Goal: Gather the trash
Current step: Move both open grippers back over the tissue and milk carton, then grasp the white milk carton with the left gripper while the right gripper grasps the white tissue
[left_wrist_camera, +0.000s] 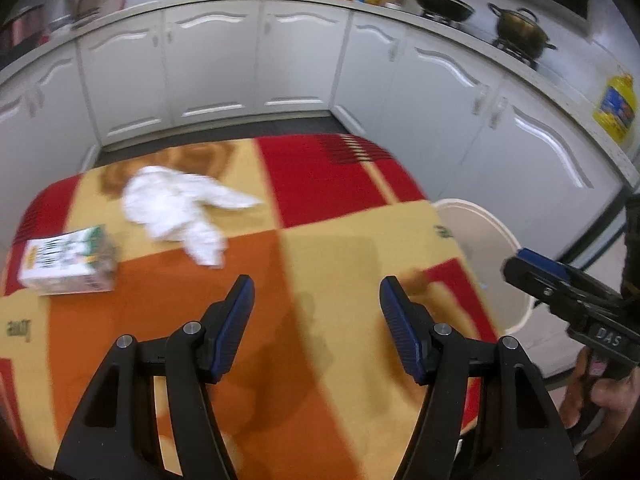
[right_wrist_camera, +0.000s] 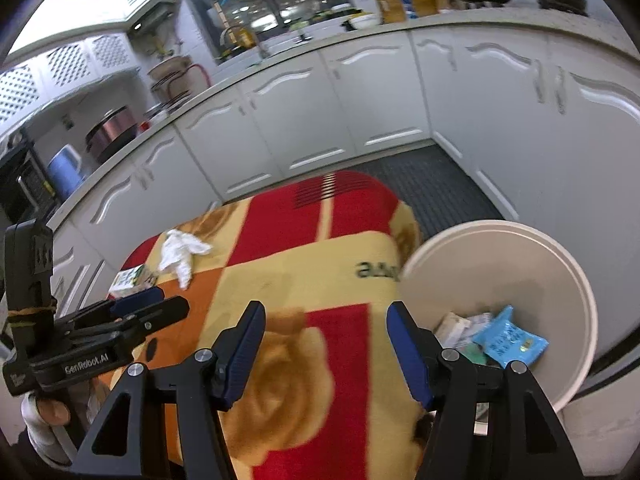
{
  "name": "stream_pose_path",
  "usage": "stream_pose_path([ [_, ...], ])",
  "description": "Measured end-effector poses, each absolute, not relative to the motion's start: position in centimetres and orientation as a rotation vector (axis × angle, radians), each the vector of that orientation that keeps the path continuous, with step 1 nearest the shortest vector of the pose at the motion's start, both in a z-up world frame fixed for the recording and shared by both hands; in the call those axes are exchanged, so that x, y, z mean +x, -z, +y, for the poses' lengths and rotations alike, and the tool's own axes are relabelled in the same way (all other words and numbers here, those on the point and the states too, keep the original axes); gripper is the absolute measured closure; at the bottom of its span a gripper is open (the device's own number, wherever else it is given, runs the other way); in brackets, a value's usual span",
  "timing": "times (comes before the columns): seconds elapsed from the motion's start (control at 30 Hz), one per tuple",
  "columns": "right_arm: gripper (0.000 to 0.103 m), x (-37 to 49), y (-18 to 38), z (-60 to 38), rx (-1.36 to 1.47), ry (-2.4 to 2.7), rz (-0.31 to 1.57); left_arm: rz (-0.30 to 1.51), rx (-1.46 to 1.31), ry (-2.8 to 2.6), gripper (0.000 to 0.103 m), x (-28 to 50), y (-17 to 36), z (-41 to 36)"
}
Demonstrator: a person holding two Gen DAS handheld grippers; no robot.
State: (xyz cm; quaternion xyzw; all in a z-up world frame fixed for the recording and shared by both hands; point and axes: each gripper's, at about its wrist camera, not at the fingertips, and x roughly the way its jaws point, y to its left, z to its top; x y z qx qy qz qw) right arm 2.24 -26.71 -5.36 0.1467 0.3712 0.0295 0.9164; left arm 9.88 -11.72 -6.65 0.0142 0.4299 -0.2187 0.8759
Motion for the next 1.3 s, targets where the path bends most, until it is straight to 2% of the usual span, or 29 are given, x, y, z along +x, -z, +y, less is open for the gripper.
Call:
stream_pose_path([
  [0.37,0.041,4.9,5.9,-21.8,0.239,-0.159,0.799,0.951,-0.094,0.246,0.039,14.2,7.5,0.5],
  [0.57,0.041,6.4,6.5,-19.8,0.211,-0.198,0.834,0.897,-0.109,0.267,0.039,16.2,6.4,-0.3],
  [0.9,0.04,6.7,7.1,-19.9,0.202,-0.208,0.853,1.075,-0.174,0.223,0.039,24.8,10.5,-0.3],
  [1.17,0.04,7.5,7.7,-20.3,0.251,-0.205,0.868,1.16,-0.076,0.421,0.039,22.0,9.4,1.1],
  [1.3,0.04,7.8,7.6,-19.0,0.241,-0.242,0.863,1.265,-0.042,0.483,0.039,19.8,9.5,2.9],
])
